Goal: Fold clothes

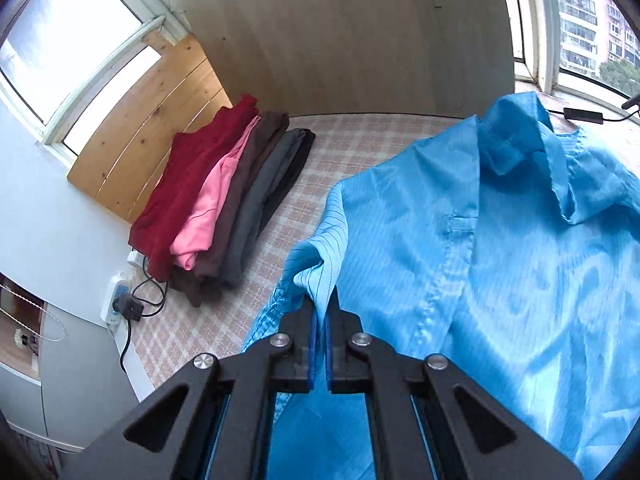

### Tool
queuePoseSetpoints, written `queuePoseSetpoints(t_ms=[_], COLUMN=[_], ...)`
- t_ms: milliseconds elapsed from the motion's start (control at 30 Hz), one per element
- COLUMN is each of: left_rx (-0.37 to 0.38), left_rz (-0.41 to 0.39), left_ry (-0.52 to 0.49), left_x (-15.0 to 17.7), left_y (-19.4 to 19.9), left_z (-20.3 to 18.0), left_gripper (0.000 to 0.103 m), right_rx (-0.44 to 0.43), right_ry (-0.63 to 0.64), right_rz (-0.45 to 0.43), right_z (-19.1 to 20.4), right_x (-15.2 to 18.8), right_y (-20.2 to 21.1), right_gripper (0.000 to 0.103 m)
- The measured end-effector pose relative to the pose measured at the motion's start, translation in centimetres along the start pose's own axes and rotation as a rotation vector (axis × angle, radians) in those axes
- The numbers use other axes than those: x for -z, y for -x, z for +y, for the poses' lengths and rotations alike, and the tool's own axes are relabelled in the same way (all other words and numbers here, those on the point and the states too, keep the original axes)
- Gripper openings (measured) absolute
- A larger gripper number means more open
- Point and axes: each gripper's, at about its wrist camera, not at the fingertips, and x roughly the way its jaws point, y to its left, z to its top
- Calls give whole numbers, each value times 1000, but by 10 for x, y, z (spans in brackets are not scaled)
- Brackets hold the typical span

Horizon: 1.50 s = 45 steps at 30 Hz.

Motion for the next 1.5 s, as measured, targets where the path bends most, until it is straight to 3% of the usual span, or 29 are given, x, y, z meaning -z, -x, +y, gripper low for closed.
queuePoseSetpoints(t_ms=[233,333,367,467,567,667,767,833,967,1100,1167,1267,1333,1400,1500], left_rx=[80,56,52,54,59,38,-16,-18,18,135,184,199,202,208,203], left_rz=[146,206,228,247,189,111,90,96,98,78,80,48,49,51,41], left_ry=[-139,-180,-180,-126,-46,76,229,312,308,316,317,262,261,275,284], left_x=[-5,3,6,13,24,44,72,88,94,81,77,69,66,64,61], left_y=[-66,-91,-96,-92,-58,-15,5,6,-12,-46,-61,-66,-63,-58,-44], left_z=[-54,-66,-67,-61,-47,-13,34,57,73,84,81,63,54,48,45], left_gripper=[8,12,18,25,37,48,48,48,49,53,49,7,6,7,6], right_rx=[66,114,113,156,180,201,221,226,283,331,353,401,386,286,275], right_ry=[-173,-219,-227,-184,-165,-129,-71,-51,-13,53,81,117,124,154,277], right_rz=[-34,-26,-21,-16,-13,46,69,75,86,110,119,78,25,4,51], right_z=[-90,-115,-121,-120,-119,-116,-110,-107,-99,-85,-78,-65,-56,-40,-12], right_x=[36,46,48,48,46,47,51,53,52,54,56,56,53,42,25], right_y=[8,6,7,7,7,7,16,21,26,23,27,44,57,55,9], right_gripper=[3,3,3,3,3,4,5,5,7,19,19,19,19,19,19])
